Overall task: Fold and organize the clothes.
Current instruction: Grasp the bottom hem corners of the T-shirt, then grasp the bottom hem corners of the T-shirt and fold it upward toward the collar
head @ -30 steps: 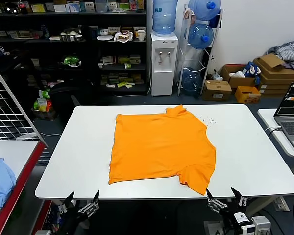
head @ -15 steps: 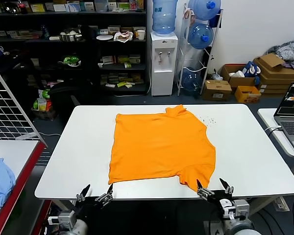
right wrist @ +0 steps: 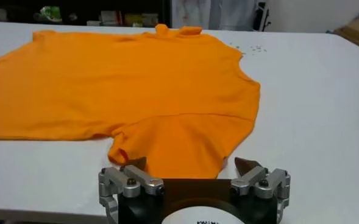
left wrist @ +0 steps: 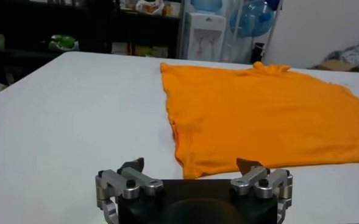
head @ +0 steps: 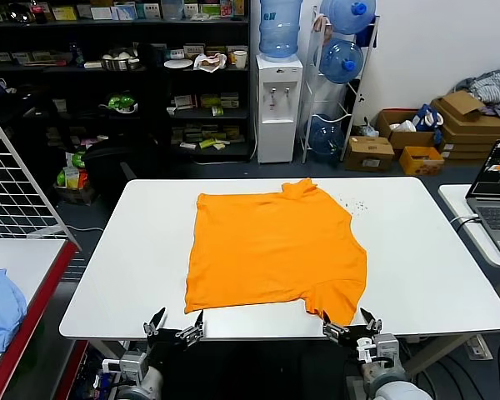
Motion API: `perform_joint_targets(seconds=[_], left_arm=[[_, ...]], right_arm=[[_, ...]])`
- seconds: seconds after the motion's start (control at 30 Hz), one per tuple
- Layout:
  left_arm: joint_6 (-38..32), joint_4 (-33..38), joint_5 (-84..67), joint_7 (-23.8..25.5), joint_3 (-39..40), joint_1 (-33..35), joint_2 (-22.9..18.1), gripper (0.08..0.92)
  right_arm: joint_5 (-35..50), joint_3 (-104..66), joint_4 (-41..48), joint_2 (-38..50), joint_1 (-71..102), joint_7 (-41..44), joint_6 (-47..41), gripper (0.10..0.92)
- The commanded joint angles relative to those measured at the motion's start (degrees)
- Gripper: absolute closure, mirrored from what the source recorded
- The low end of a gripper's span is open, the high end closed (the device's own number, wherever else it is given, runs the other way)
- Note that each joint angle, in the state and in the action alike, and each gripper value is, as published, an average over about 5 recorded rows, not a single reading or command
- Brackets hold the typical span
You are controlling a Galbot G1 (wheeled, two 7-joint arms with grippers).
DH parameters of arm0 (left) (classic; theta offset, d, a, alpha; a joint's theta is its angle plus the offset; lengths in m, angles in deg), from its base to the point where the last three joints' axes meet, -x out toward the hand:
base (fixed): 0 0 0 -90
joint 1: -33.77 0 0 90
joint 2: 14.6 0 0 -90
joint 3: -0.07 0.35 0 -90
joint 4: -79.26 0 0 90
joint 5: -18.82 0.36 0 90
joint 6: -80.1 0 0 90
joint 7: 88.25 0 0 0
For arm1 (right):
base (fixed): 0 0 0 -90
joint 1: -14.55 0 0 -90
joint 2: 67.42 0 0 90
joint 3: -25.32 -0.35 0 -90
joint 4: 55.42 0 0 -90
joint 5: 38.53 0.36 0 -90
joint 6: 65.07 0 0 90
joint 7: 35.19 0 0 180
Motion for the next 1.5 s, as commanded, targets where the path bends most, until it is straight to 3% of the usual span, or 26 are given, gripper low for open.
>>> perform_joint_targets(seconds=[0.03,0.13,0.63,0.93,1.07,1.5], left_arm=[[-0.1,-2.3,1.0,-0.6,3.0,-3.7,-0.4,0.110],[-0.2,-3.2,0.8,-0.8,3.4,-4.5,-0.7,0.182],[-0.2,-5.2,0.7,-1.4,4.0,-5.1,-1.4,0.641],[-0.8,-2.3,0.7,-1.5,3.7,-3.6,-0.8,0.886],[-0.9,1.9,-0.6,-1.9,2.7,-0.7,0.9,0.908],[-0.8,15.3,-2.8,-3.7,1.5,11.4,3.7,0.908]], right_arm=[[-1.1,0.8,0.7,-0.3,-0.7,-0.5,-1.2,0.113],[-1.1,0.7,0.7,-0.4,-0.6,-0.5,-1.2,0.161],[-0.8,0.2,0.0,-0.3,0.2,-0.1,-0.7,0.600],[0.4,-0.2,-2.8,0.3,2.5,-0.6,1.8,0.856],[1.6,-1.3,-6.5,2.7,7.4,-1.0,3.1,0.902],[6.7,-7.7,-16.5,7.9,20.8,-2.8,7.3,0.902]])
